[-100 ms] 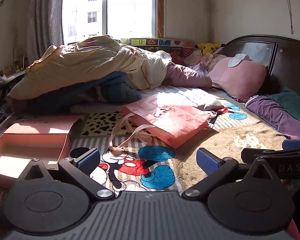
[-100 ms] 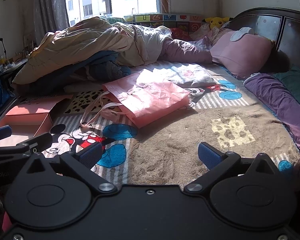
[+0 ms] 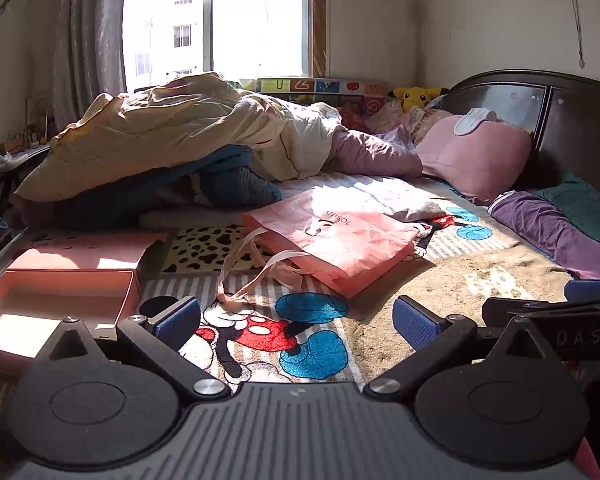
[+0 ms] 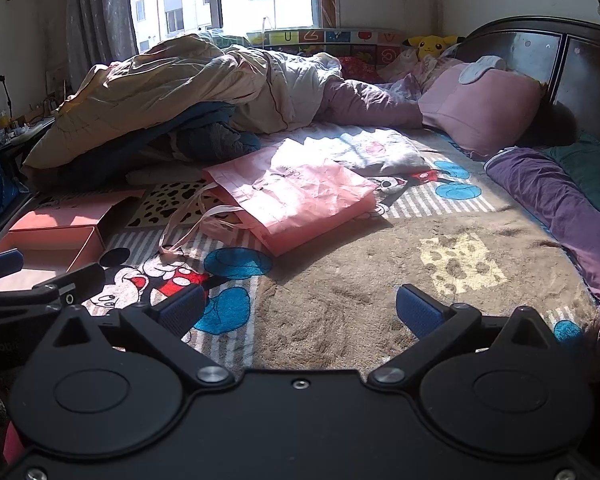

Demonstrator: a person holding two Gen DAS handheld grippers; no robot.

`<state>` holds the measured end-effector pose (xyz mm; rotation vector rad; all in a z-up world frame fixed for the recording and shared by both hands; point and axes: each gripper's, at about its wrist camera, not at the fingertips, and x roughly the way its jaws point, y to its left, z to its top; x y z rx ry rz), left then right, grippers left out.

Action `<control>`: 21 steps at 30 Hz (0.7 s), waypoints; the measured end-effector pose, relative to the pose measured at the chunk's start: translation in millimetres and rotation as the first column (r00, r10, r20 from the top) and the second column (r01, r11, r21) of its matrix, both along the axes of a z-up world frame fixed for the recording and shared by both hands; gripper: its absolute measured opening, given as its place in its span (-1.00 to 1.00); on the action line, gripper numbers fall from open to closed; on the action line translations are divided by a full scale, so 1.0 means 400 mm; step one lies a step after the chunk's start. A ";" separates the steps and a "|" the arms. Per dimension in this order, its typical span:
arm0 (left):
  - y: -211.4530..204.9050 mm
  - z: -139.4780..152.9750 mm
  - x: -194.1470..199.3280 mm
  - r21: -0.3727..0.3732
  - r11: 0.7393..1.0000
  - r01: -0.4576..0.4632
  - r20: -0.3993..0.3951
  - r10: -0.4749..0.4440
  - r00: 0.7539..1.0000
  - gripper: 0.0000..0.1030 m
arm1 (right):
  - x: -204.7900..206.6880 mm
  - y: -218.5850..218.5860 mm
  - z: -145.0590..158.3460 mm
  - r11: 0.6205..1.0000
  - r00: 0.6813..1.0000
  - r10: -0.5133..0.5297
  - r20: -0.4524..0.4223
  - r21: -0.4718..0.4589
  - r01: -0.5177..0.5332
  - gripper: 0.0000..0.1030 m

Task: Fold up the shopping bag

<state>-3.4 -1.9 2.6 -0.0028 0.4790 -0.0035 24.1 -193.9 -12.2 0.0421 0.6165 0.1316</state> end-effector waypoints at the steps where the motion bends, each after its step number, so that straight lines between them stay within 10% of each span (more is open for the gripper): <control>1: -0.001 0.002 -0.003 0.002 1.000 0.001 0.002 -0.001 1.000 1.00 | -0.001 0.000 0.001 1.000 1.000 -0.001 0.003 0.000 0.001 1.00; 21: -0.033 0.047 -0.091 0.030 0.999 0.017 0.017 -0.017 1.000 1.00 | -0.085 -0.018 0.046 1.000 0.999 -0.005 0.039 -0.013 0.006 1.00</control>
